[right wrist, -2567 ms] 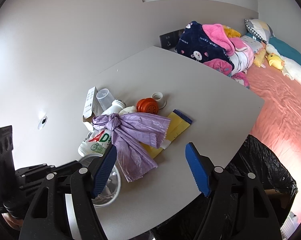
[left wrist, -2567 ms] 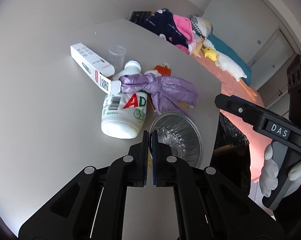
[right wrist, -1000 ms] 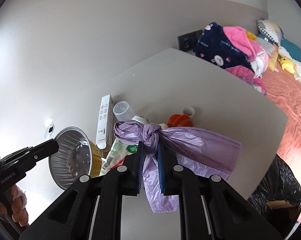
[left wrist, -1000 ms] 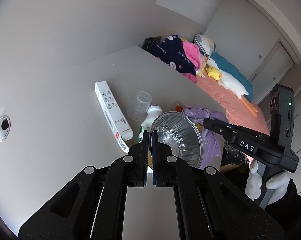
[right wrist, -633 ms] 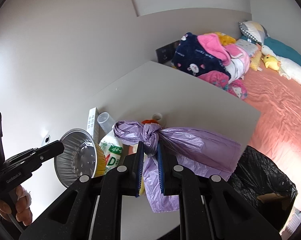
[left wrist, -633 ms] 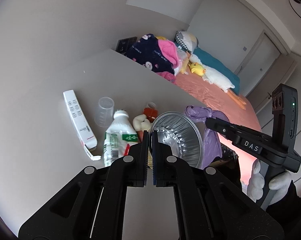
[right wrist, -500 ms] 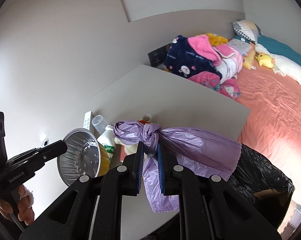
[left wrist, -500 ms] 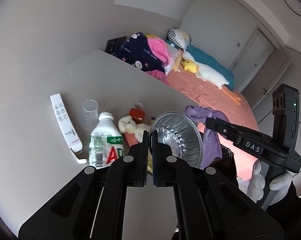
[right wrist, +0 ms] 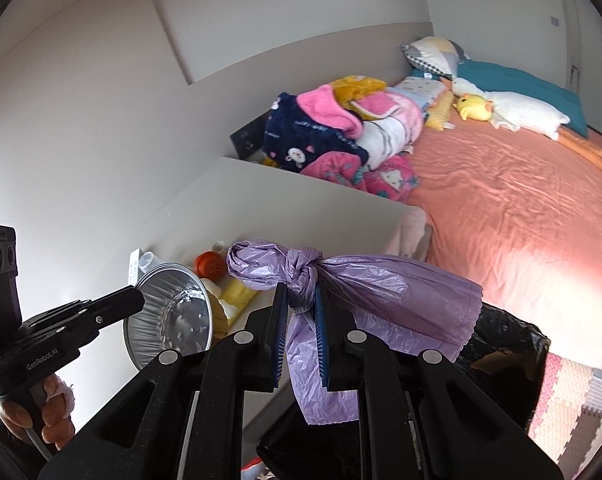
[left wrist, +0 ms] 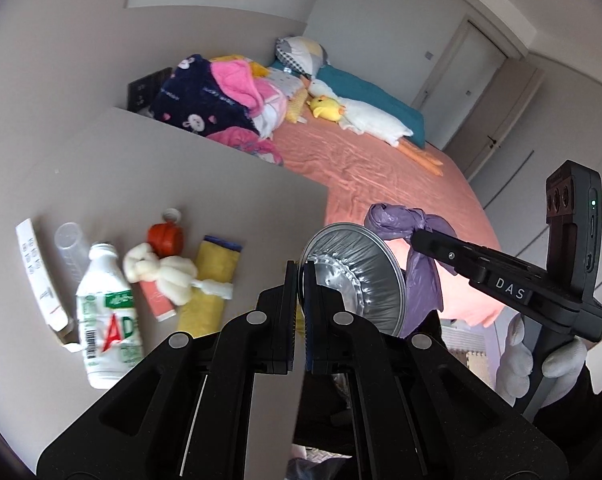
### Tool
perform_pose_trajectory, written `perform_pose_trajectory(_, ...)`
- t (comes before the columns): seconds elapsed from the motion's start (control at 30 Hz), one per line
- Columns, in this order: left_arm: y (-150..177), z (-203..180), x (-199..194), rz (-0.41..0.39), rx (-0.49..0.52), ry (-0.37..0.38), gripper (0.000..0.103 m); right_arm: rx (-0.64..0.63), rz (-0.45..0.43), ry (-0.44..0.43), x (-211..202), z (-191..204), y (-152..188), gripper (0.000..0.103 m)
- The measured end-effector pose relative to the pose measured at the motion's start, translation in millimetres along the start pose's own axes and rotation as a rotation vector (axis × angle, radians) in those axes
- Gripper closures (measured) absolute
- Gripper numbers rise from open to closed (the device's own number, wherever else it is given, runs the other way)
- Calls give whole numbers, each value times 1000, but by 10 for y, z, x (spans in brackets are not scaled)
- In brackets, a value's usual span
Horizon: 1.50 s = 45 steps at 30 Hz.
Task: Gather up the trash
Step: 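Carry the foil tin and purple bag over the trash bag and release both, then move both tools back over the table toward the remaining items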
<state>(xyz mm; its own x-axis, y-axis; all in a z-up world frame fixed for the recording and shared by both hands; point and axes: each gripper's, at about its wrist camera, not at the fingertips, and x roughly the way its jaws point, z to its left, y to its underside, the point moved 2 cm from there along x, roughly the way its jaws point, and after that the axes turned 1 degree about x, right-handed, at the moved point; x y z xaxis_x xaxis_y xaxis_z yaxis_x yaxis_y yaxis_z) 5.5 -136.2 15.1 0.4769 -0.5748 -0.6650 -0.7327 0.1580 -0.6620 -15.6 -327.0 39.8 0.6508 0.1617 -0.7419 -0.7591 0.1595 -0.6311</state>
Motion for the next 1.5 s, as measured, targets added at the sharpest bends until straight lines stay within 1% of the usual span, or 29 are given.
perform_pose_trajectory(0.17, -24, -265, 166, 24, 42, 45, 101, 40, -14, 34, -141, -258, 10, 89)
perform_pose_trajectory(0.33, -44, -449, 333, 54, 73, 84, 101, 82, -20, 61, -271, -499, 39, 89)
perform_pose_trajectory(0.47, -51, -589, 480, 90, 84, 133, 101, 128, -3, 78, -325, -693, 61, 89)
perform_pose_trajectory(0.5, -48, -613, 524, 106, 84, 156, 101, 143, 9, 75, -329, -743, 67, 85)
perform_pose_trajectory(0.53, -47, -630, 582, 127, 81, 175, 101, 165, 32, 74, -325, -817, 74, 73)
perform_pose_trajectory(0.57, -39, -645, 653, 156, 72, 181, 90, 181, 43, 79, -330, -858, 78, 62)
perform_pose_trajectory(0.6, -24, -642, 732, 185, 58, 167, 45, 204, 48, 92, -347, -922, 86, 40)
perform_pose_trajectory(0.63, -6, -630, 808, 206, 44, 133, 15, 238, 36, 112, -386, -1010, 96, 33)
perform_pose_trajectory(0.67, 18, -621, 840, 194, 35, 102, 8, 253, 28, 119, -412, -1060, 98, 33)
perform_pose_trajectory(0.73, 60, -651, 891, 197, 49, 93, 8, 279, 30, 142, -452, -1166, 119, 31)
perform_pose_trajectory(0.83, 95, -717, 953, 217, 93, 74, 8, 306, 20, 154, -488, -1260, 157, 31)
perform_pose_trajectory(0.93, 111, -780, 958, 212, 126, 82, 8, 310, 6, 154, -523, -1281, 181, 31)
perform_pose_trajectory(1.07, 79, -796, 958, 208, 118, 120, 8, 297, -4, 157, -553, -1280, 189, 31)
perform_pose_trajectory(1.2, 82, -819, 935, 206, 123, 129, 8, 293, -6, 151, -554, -1270, 180, 31)
perform_pose_trajectory(1.33, 87, -800, 920, 203, 117, 113, 8, 278, 1, 158, -515, -1237, 175, 31)
perform_pose_trajectory(1.5, 92, -703, 855, 195, 102, 84, 8, 257, 4, 137, -452, -1148, 148, 31)
